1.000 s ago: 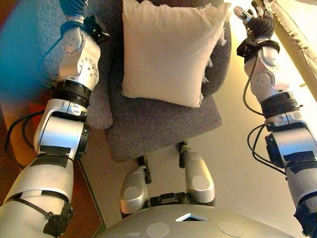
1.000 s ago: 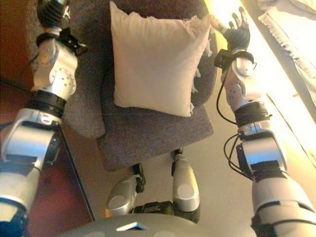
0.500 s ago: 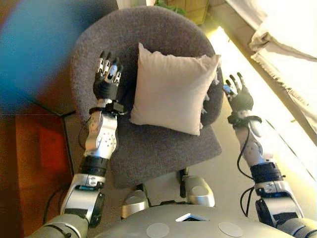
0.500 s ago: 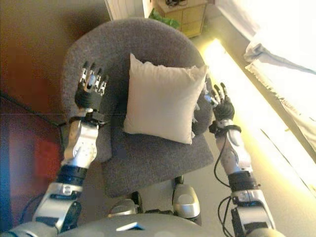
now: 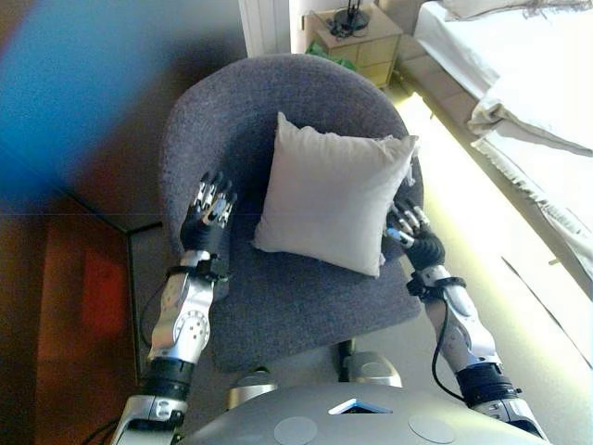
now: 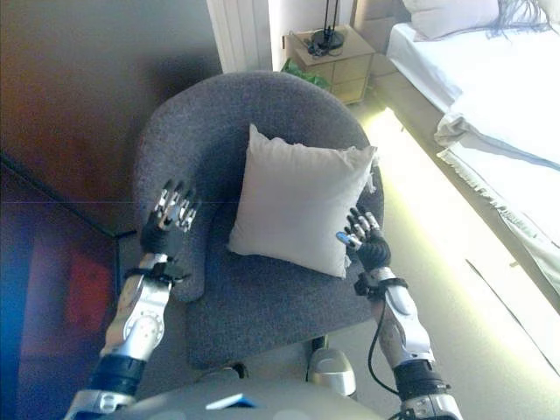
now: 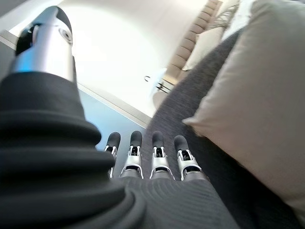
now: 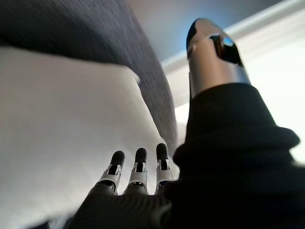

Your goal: Pick up the cushion and take it to the sofa

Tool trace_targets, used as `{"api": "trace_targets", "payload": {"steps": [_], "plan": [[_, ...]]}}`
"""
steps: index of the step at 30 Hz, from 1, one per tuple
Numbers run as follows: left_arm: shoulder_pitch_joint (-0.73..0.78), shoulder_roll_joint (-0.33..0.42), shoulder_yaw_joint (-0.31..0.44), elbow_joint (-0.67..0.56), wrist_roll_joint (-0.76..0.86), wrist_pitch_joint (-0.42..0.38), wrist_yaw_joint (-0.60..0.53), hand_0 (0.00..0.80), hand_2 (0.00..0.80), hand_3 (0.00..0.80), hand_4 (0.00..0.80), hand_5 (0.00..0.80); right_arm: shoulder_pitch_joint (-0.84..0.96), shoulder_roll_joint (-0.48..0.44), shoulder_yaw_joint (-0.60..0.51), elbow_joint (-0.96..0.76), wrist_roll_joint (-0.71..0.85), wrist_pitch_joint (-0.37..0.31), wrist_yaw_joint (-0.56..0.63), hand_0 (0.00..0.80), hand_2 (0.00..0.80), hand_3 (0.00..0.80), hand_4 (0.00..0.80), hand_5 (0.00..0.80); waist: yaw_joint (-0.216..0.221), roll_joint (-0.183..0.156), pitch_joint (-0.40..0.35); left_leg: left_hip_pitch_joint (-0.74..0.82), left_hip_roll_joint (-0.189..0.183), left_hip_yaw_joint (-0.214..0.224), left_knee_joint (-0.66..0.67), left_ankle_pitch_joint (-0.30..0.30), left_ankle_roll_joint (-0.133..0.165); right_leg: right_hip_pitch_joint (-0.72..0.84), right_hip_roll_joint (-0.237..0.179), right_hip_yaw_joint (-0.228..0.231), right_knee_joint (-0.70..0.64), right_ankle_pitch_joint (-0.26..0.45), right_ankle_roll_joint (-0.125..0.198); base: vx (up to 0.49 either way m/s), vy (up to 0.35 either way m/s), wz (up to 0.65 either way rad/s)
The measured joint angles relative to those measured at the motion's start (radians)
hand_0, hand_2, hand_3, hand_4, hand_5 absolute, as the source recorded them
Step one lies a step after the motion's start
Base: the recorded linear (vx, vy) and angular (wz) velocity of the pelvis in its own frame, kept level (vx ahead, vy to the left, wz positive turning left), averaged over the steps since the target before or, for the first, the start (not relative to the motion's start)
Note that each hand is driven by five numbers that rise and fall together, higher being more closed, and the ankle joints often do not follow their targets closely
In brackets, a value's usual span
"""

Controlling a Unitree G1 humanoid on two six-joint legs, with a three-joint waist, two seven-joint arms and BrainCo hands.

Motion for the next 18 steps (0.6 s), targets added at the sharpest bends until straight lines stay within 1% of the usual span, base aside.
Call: {"api": "trace_targets", "payload": {"steps": [2,4,6,9,11,13,15,18], "plan": [[0.037,-0.001,-0.009,0.005,0.001,-0.001,-0.016,0.0,0.0,0.0,0.0,0.0,0.032,0.017,0.024,0.004,0.046,0.015,0.045,0.0,0.0,0.0,0.0,0.0,0.014,0.0,-0.001,-0.002,0.0,-0.006,0.0,0.002,0.0,0.001,-0.001,-0.005,0.0,-0.001,0.0,-0.066,0.011,0.1],[0.041,0.0,-0.022,0.005,0.001,-0.003,-0.012,0.0,0.0,0.0,0.0,0.0,0.038,0.017,0.059,0.004,0.055,0.016,0.045,0.0,0.0,0.0,0.0,0.0,0.015,0.0,-0.001,-0.006,-0.002,-0.02,-0.009,0.013,0.001,0.001,-0.007,-0.02,0.0,-0.001,0.0,-0.095,0.005,0.19],[0.041,0.0,-0.026,0.005,-0.001,-0.003,-0.011,0.0,0.0,0.0,0.0,0.0,0.034,0.022,0.081,0.004,0.072,0.013,0.039,0.0,0.0,0.0,0.0,0.0,0.021,-0.001,-0.002,-0.007,-0.003,-0.026,-0.016,0.015,0.001,0.001,-0.007,-0.022,0.0,-0.001,0.001,-0.072,0.012,0.12],[0.041,0.001,-0.033,0.005,-0.001,-0.004,-0.012,0.0,0.0,0.0,0.0,0.0,0.032,0.016,0.102,0.004,0.041,0.002,0.022,0.0,0.0,0.0,0.0,0.0,0.024,-0.001,-0.003,-0.011,-0.001,-0.038,-0.028,0.018,0.007,0.0,-0.007,-0.022,0.0,-0.001,0.0,-0.029,0.013,0.1],[0.041,0.008,-0.061,0.004,0.0,-0.007,-0.011,0.0,0.0,0.0,0.0,0.0,0.033,0.003,0.11,0.004,0.006,-0.007,-0.004,0.0,0.0,0.0,0.0,0.0,0.039,0.0,-0.003,-0.011,0.0,-0.038,-0.028,0.018,0.007,-0.001,-0.007,-0.022,0.0,-0.001,0.0,0.0,0.0,0.0],[0.041,0.008,-0.076,0.003,-0.001,-0.007,-0.012,0.0,0.0,0.0,0.0,0.0,0.033,-0.01,0.11,0.004,0.006,-0.008,-0.013,0.0,0.0,0.0,0.0,0.0,0.041,0.0,-0.003,-0.014,0.0,-0.041,-0.028,0.018,0.006,-0.002,-0.007,-0.023,0.0,-0.002,0.0,0.003,-0.003,0.02],[0.041,0.008,-0.076,0.003,-0.001,-0.006,-0.012,0.0,0.0,0.0,0.0,0.0,0.032,-0.016,0.11,0.004,0.006,-0.011,-0.024,0.0,0.0,0.0,0.0,0.0,0.041,0.0,-0.003,-0.014,-0.002,-0.041,-0.026,0.022,0.001,-0.002,-0.006,-0.025,0.0,-0.003,0.001,0.01,-0.004,0.02],[0.041,0.008,-0.076,0.003,-0.002,0.003,-0.006,0.0,0.0,0.0,0.0,0.0,0.032,-0.016,0.11,0.004,0.006,-0.011,-0.033,0.0,0.0,0.0,0.0,0.0,0.041,0.0,-0.003,-0.014,-0.002,-0.042,-0.025,0.023,0.0,-0.001,-0.005,-0.027,0.0,-0.004,0.002,0.0,0.0,0.0]]}}
